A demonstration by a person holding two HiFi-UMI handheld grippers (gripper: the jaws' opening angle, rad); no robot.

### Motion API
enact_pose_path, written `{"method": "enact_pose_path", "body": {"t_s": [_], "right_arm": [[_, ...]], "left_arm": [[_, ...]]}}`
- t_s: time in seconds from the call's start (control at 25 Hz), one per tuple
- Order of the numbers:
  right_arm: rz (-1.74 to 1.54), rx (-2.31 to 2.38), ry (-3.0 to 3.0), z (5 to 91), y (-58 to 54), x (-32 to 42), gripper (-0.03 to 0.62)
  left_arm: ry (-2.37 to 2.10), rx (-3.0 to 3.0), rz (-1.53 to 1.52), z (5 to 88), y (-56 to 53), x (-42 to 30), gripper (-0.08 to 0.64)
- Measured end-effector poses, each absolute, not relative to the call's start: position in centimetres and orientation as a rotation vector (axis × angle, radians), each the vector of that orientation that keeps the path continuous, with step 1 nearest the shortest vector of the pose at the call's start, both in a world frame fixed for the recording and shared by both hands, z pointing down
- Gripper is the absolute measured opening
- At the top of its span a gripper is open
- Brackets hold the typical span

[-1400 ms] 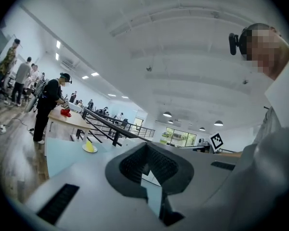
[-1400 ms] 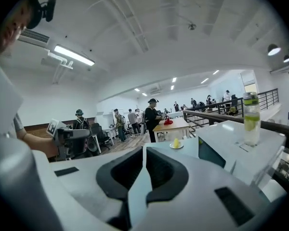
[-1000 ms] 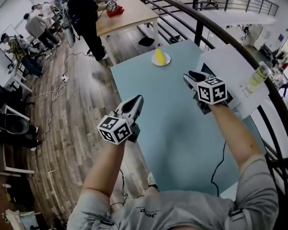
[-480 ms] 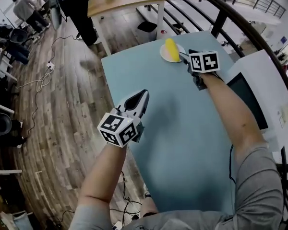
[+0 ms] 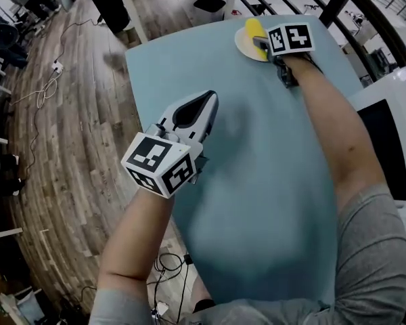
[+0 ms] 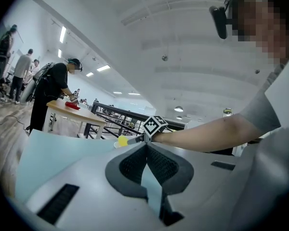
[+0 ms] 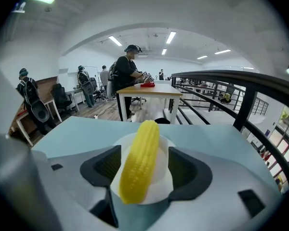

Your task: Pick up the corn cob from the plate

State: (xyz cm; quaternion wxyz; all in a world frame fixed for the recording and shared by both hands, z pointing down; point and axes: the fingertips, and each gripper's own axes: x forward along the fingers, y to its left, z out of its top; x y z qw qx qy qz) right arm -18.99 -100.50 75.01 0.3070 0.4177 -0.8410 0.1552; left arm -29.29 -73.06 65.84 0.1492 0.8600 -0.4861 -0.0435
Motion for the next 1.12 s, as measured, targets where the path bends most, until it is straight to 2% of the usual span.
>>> {"method": "enact_pose_path", "body": {"t_s": [0.44,0.56,0.72,0.92,1.12], "right_arm": [[0.379,1.055,-2.081,77.9,-101.3,-20.4,0.320],[0.447,1.052,-2.079,78.3,-101.5,-20.7,0.261],[0.432,1.041,-2.127,77.8,-100.5,-21.3,0.253],[0.451,1.115,-2.273,69.7,-99.5,-20.4,0.252],[0.377,1.199,-2.328,57.4,-96.7,-17.8,0.252]], "left_arm": [[-1.388,2.472,-0.169,65.5,-72.8,-29.3,0.018],[-1.391,2.487,-0.149,66.2,-72.8,-29.1,0.018],[-1.398,2.476,-0.137,67.3,-72.5,-29.3,0.018],[-1.443,2.473,-0.140,63.8,-73.0,-30.3,0.018],[-1.456,2.539,-0.170,54.1,-72.0,-29.6,0.018]]}}
